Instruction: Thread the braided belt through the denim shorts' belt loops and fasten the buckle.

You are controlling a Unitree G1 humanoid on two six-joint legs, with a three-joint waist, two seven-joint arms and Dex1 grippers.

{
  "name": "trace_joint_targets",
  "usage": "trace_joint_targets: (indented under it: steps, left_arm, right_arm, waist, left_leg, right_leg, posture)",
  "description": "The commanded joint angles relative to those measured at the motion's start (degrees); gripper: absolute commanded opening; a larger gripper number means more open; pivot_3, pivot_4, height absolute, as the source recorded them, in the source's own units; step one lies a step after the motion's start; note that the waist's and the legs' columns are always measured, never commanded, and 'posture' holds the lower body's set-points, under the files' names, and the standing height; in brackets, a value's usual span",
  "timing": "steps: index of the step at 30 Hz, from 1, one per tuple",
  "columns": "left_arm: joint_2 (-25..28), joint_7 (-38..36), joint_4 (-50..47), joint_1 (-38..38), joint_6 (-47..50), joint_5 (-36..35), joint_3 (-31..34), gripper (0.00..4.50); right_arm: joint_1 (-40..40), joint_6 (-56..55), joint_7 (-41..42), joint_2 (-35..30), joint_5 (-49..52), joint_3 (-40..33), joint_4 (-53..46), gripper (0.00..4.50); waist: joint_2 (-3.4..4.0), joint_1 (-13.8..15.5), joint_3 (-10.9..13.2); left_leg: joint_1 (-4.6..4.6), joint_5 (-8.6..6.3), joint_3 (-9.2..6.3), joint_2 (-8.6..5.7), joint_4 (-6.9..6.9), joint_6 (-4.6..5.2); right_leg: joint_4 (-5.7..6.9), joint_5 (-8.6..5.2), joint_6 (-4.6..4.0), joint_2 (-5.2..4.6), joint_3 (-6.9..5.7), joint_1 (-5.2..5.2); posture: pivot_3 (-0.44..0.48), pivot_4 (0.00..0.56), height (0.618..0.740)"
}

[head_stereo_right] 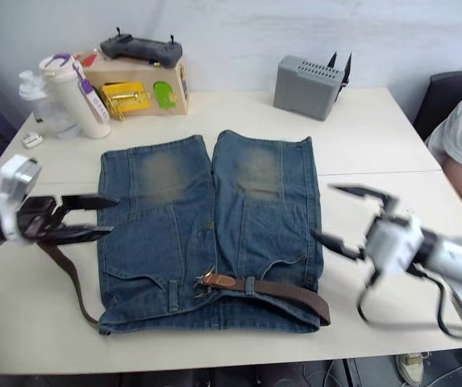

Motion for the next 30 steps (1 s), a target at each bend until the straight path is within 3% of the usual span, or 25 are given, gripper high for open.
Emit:
trace_joint_targets:
  steps: [1, 3, 6, 10, 14, 19, 20, 24, 25, 26, 29, 30]
  left_arm:
    - [-4.81, 12.06, 6.40, -6.39, -3.24, 12.33, -7.66, 4.43]
    - [-7.53, 16.72, 8.84, -10.45, -2.10, 15.88, -10.01, 4.43]
    - [-10.40, 20.94, 13.79, -15.52, -2.43, 20.14, -12.16, 4.43]
    - [-11.63, 22.20, 18.79, -18.79, -4.48, 24.58, -14.42, 4.43]
    - [-11.57, 21.69, 21.65, -18.68, -7.34, 30.26, -18.88, 4.43]
    - [-13.41, 20.61, 22.36, -16.81, -6.60, 31.43, -20.10, 4.43]
    - [-13.83, 20.72, 22.08, -16.31, -6.59, 31.48, -20.00, 4.02]
    - [-14.85, 19.08, 19.59, -14.88, -5.81, 31.08, -20.63, 2.72]
    - [-14.95, 18.72, 19.02, -14.63, -5.65, 30.80, -20.58, 2.72]
    - [-14.99, 18.49, 18.54, -14.43, -5.47, 30.60, -20.52, 2.29]
    - [-15.16, 18.17, 16.73, -13.74, -4.61, 29.44, -19.63, 1.71]
    - [-15.13, 18.07, 15.96, -13.53, -4.43, 29.04, -19.25, 1.26]
  right_arm:
    - [-15.25, 31.40, -2.67, 7.74, 5.18, 4.62, 4.94, 4.50]
    - [-22.08, 40.71, -0.67, 11.44, 4.70, 6.59, 8.80, 4.50]
    - [-29.52, 48.13, 4.54, 15.65, 1.42, 10.28, 15.45, 4.50]
    - [-33.58, 50.31, 8.57, 19.34, -3.35, 13.18, 23.29, 4.50]
    - [-34.51, 49.15, 11.37, 20.97, -9.14, 15.51, 30.51, 4.50]
    - [-33.90, 51.15, 13.19, 21.83, -14.38, 17.61, 32.58, 4.50]
    - [-33.64, 51.57, 12.92, 22.15, -15.10, 17.65, 32.73, 4.50]
    - [-31.18, 53.19, 13.18, 22.73, -15.63, 17.77, 30.44, 3.38]
    - [-30.43, 54.11, 13.50, 22.74, -15.15, 17.57, 29.24, 3.38]
    - [-29.85, 55.04, 13.71, 22.78, -14.67, 17.28, 28.22, 2.76]
    - [-27.71, 61.32, 15.68, 22.30, -10.81, 15.77, 23.05, 2.15]
    - [-27.04, 62.06, 16.33, 21.93, -9.58, 14.95, 20.90, 1.60]
  waist:
    - [0.03, 0.17, 0.04]
    - [0.03, 0.33, 0.05]
    - [-0.02, 0.43, 0.02]
    - [-0.01, 0.25, 0.01]
    - [-0.01, 0.10, 0.01]
    - [0.02, 0.17, -0.16]
    - [0.03, 0.17, -0.19]
    - [0.03, 0.17, -0.20]
    - [0.00, 0.16, -0.22]
    - [-0.02, 0.16, -0.24]
    - [-0.04, 0.18, -0.62]
    - [-0.02, 0.23, -1.17]
  left_leg:
    - [-0.04, 0.00, 0.00, 0.00, 0.01, 0.00]
    - [-0.32, 0.00, 0.03, -0.02, 0.08, 0.01]
    - [-1.56, 0.20, 0.02, 0.01, 0.67, -0.20]
    - [-2.68, 0.21, 0.04, 0.01, 1.18, -0.11]
    - [-2.84, 0.23, 0.18, -0.04, 1.23, -0.06]
    - [-2.68, 0.26, 0.19, -0.01, 1.53, -0.11]
    - [-2.60, 0.25, 0.18, -0.02, 1.53, -0.10]
    - [-2.25, 0.22, 0.18, -0.02, 1.42, -0.07]
    - [-2.09, 0.21, 0.18, -0.02, 1.37, -0.07]
    - [-1.89, 0.18, 0.18, -0.03, 1.24, -0.07]
    - [-1.66, 0.16, 0.18, -0.04, 1.09, -0.05]
    - [-1.66, 0.16, 0.16, -0.04, 1.06, -0.06]
  right_leg:
    - [0.01, 0.00, 0.00, 0.00, 0.00, -0.03]
    - [0.10, 0.00, 0.00, -0.05, 0.01, -0.34]
    - [0.66, 0.01, 0.02, -0.04, -0.04, -1.54]
    - [1.28, 0.01, 0.02, -0.06, -0.07, -2.57]
    - [1.37, 0.02, 0.04, -0.13, -0.01, -2.77]
    - [1.50, 0.02, 0.04, -0.11, 0.04, -2.71]
    - [1.50, 0.02, 0.04, -0.12, 0.03, -2.62]
    - [1.37, 0.02, 0.04, -0.12, 0.03, -2.26]
    - [1.33, 0.02, 0.04, -0.12, 0.03, -2.12]
    - [1.27, 0.02, 0.04, -0.13, 0.04, -1.93]
    - [1.13, 0.02, 0.04, -0.14, 0.04, -1.71]
    - [1.09, 0.02, 0.04, -0.14, 0.03, -1.69]
  posture:
    - [0.000, 0.150, 0.736]
    - [0.000, 0.150, 0.736]
    - [0.000, 0.150, 0.736]
    - [0.000, 0.150, 0.736]
    - [0.000, 0.150, 0.736]
    - [0.000, 0.150, 0.736]
    - [0.000, 0.150, 0.736]
    - [0.000, 0.150, 0.736]
    - [0.000, 0.150, 0.736]
    - [0.000, 0.150, 0.736]
    - [0.000, 0.150, 0.736]
    - [0.000, 0.150, 0.736]
